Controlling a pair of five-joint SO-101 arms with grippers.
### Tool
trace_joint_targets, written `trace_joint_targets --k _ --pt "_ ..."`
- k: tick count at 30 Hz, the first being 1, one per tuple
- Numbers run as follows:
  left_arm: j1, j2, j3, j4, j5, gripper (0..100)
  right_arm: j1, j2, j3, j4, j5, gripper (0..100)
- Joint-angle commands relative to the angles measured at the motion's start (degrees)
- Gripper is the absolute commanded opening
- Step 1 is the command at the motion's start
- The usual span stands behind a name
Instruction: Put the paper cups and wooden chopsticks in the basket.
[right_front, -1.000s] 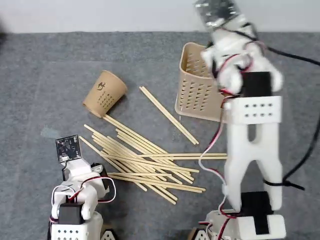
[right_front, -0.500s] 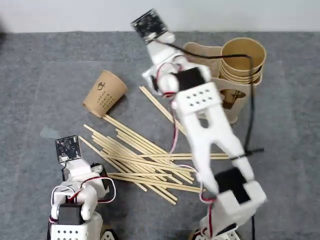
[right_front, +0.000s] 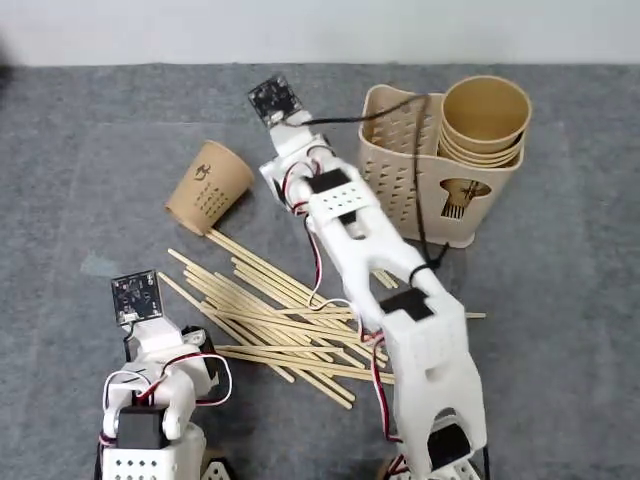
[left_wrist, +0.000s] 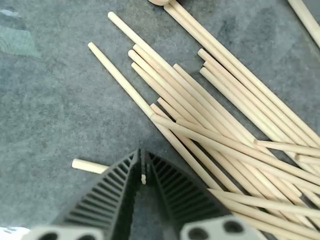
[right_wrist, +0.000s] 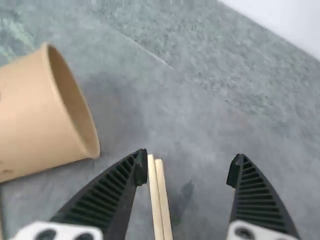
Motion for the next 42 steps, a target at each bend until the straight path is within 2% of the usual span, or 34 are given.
trace_joint_targets --k 1,7,19,30,33,36,42 --pt "0.0 0.1 -0.4 0.3 0.4 1 -0.8 2.8 -6.9 -3.4 -0.3 27.3" --pt "0.0 0.1 -0.4 0.3 0.4 1 -1.4 7.5 -12.1 -1.8 -0.3 27.3" --pt "0.0 0.1 -0.4 0.3 0.4 1 -9.3 -1.6 -12.4 27.6 -0.9 27.3" --pt "0.0 0.1 -0.4 0.3 0.4 1 -16.6 -8.0 -12.4 37.0 -0.3 27.3" --pt "0.0 0.1 -0.4 0.3 0.4 1 -15.7 -10.4 -12.4 37.4 0.5 27.3" --pt "0.0 0.1 -0.4 0.3 0.4 1 -12.7 -12.6 -12.5 36.1 5.8 27.3" --pt "0.0 0.1 -0.4 0.3 0.4 1 -5.9 -13.5 -12.5 20.9 8.5 27.3"
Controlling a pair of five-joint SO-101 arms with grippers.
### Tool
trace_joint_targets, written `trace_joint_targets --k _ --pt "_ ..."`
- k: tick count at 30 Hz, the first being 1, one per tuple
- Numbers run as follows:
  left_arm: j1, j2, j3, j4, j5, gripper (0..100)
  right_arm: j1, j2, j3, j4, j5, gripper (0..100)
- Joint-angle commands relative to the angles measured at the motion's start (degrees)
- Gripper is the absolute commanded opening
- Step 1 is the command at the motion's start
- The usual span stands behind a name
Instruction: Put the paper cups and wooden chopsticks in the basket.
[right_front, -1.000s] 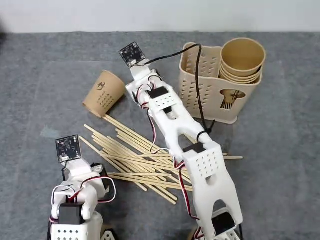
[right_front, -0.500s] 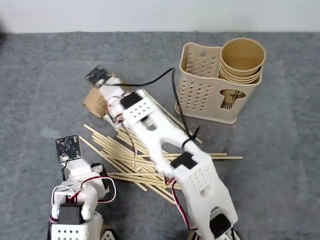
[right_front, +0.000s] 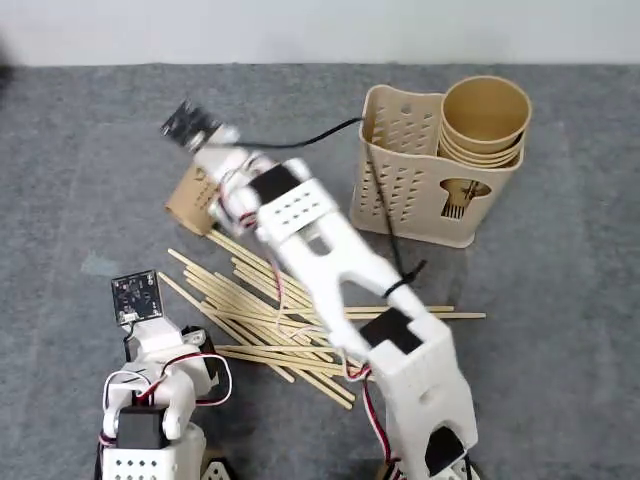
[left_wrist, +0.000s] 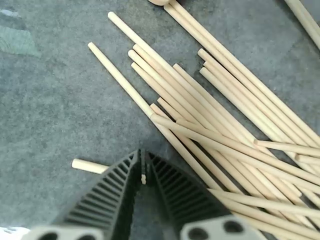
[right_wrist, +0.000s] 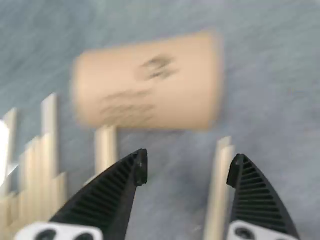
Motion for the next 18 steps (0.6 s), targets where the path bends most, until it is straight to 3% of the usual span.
trace_joint_targets --k 1,6,10,14,18 --pt "0.0 0.1 -0.4 0.3 0.4 1 4.5 -3.6 -3.1 -11.6 1.1 27.3" --pt "0.0 0.1 -0.4 0.3 0.4 1 7.0 5.1 -3.1 -28.6 1.4 27.3" --pt "0.0 0.1 -0.4 0.3 0.4 1 7.4 13.3 -3.1 -38.8 7.3 26.8" --pt "0.0 0.1 -0.4 0.3 0.4 1 6.5 17.5 -3.1 -40.5 8.1 15.4" --pt "0.0 0.1 -0.4 0.3 0.4 1 5.0 15.8 -3.1 -33.5 8.1 4.3"
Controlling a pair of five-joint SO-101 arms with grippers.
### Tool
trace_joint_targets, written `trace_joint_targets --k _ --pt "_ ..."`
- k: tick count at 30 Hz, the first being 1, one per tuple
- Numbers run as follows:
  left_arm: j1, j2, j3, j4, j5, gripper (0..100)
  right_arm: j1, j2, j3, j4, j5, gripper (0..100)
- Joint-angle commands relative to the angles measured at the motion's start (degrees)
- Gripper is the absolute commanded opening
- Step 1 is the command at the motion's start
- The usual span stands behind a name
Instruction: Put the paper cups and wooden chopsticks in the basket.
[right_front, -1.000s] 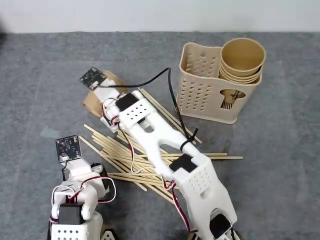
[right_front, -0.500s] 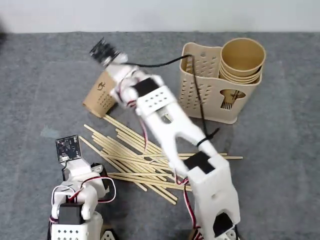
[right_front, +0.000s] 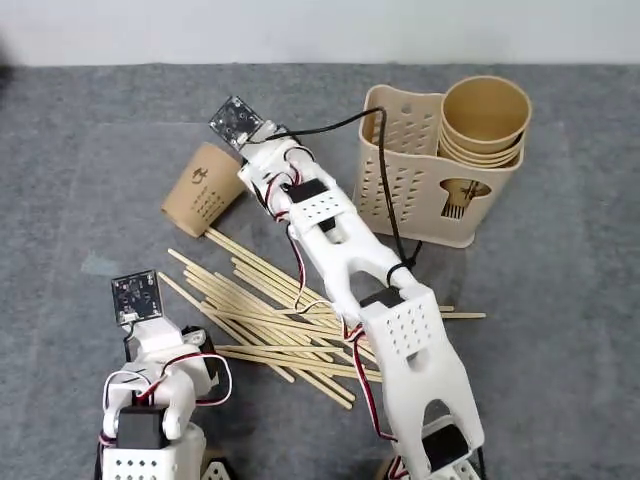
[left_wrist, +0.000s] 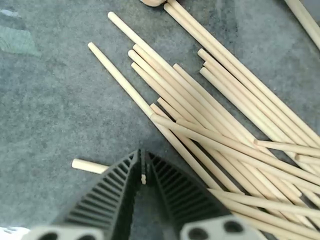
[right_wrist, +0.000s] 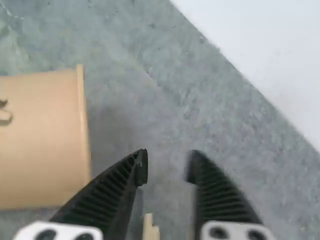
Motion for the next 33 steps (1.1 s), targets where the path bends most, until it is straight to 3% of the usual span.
trace_joint_targets --k 1,9,13,19,33 --pt "0.0 0.1 -0.4 0.3 0.4 1 -2.1 -4.0 -3.1 6.5 0.7 2.8" --pt "0.0 0.1 -0.4 0.3 0.4 1 -7.8 -15.4 -3.1 29.8 -3.3 0.9" --pt "0.0 0.1 -0.4 0.3 0.4 1 -12.3 -20.8 -3.1 36.7 -7.0 0.9" --pt "0.0 0.1 -0.4 0.3 0.4 1 -18.5 -26.5 -3.1 44.9 -6.7 0.9" --pt "0.4 0.1 -0.4 0.3 0.4 1 -14.6 -52.4 -2.9 77.0 -7.2 0.9"
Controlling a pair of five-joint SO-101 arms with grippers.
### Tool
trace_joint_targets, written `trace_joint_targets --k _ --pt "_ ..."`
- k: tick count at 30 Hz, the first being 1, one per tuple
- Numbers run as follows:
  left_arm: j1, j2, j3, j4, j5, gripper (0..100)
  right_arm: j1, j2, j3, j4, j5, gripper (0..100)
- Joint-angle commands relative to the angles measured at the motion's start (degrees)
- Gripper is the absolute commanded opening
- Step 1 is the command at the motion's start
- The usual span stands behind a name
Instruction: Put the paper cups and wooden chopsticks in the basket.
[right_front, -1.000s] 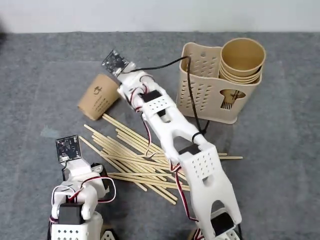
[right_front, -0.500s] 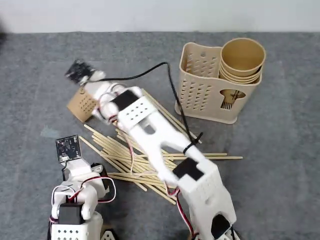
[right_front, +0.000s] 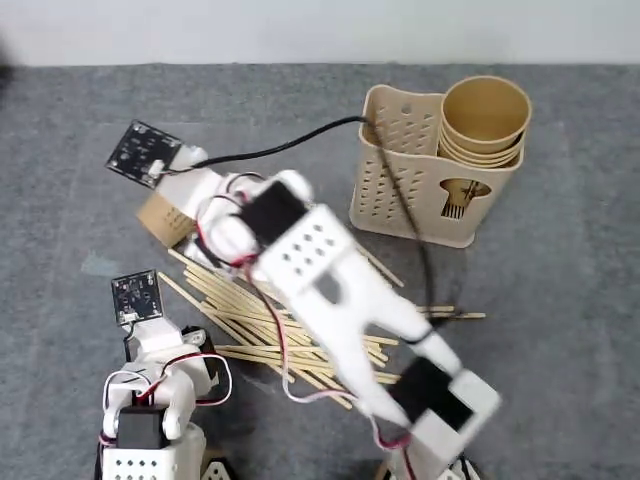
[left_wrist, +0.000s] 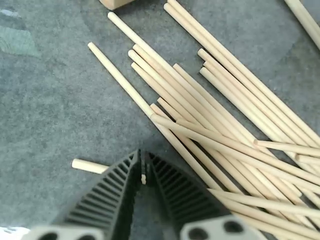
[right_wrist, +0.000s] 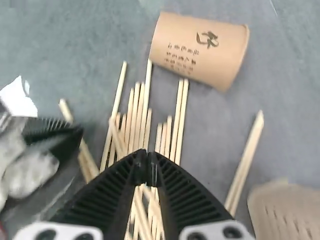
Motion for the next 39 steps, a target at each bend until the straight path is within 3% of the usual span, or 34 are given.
trace_joint_targets --k 1,4,11,19,24,33,39 --pt "0.4 0.1 -0.4 0.3 0.4 1 3.3 -10.2 -2.9 8.4 -1.3 0.9" --pt "0.4 0.1 -0.4 0.3 0.4 1 6.3 -15.3 -2.7 13.8 -5.2 0.9" --pt "0.4 0.1 -0.4 0.3 0.4 1 19.4 -28.4 3.4 13.9 -10.6 0.9" --pt "0.4 0.1 -0.4 0.2 0.2 1 44.9 -47.1 27.2 13.4 -15.1 0.9" --pt "0.4 0.1 -0.4 -1.8 0.2 2 54.5 -57.6 41.1 11.2 -15.4 0.9" --pt "0.4 0.1 -0.5 -12.4 0.1 2 59.2 -65.7 64.6 0.7 -15.6 1.1" --pt "-3.5 0.1 -2.9 -15.4 0.0 2 59.1 -66.2 66.5 0.7 -23.9 1.1"
